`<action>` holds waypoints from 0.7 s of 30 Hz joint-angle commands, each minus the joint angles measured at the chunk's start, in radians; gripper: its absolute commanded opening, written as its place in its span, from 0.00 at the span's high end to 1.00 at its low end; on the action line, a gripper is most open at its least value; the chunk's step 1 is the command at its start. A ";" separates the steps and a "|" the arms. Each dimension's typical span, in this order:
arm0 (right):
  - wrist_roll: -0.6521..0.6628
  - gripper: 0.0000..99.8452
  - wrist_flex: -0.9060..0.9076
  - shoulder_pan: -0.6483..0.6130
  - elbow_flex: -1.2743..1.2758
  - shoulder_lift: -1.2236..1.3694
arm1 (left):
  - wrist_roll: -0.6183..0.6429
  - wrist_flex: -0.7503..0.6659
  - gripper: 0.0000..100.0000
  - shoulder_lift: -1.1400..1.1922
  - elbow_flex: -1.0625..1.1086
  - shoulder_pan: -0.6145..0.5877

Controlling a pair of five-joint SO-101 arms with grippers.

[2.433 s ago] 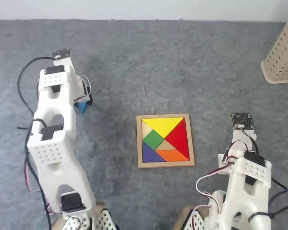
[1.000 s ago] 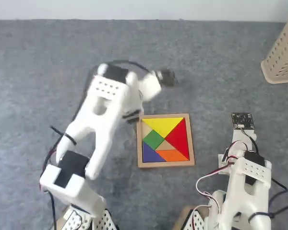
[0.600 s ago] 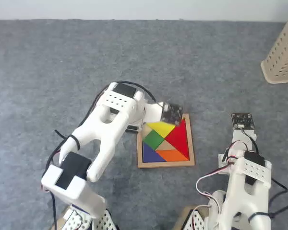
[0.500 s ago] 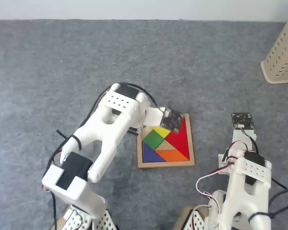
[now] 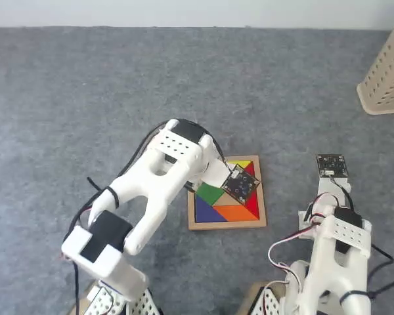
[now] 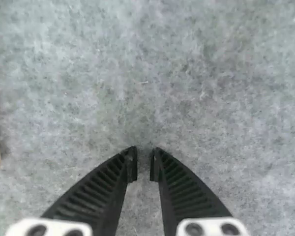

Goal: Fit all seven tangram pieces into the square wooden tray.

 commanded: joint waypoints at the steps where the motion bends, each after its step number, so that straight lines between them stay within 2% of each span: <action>1: 0.015 0.92 -0.015 -0.008 -0.005 -0.022 | -0.009 -0.006 0.98 -0.063 -0.002 -0.002; 5: 0.015 0.92 -0.016 -0.008 -0.005 -0.022 | -0.009 -0.012 0.92 -0.063 -0.002 0.002; 14: 0.015 0.92 -0.016 -0.008 -0.005 -0.022 | -0.009 -0.012 0.92 -0.063 -0.007 0.003; 18: 0.015 0.92 -0.016 -0.008 -0.005 -0.022 | 0.048 -0.034 0.92 -0.064 -0.008 0.000; 21: 0.015 0.92 -0.016 -0.008 -0.005 -0.022 | 0.077 -0.066 0.88 -0.064 -0.007 0.005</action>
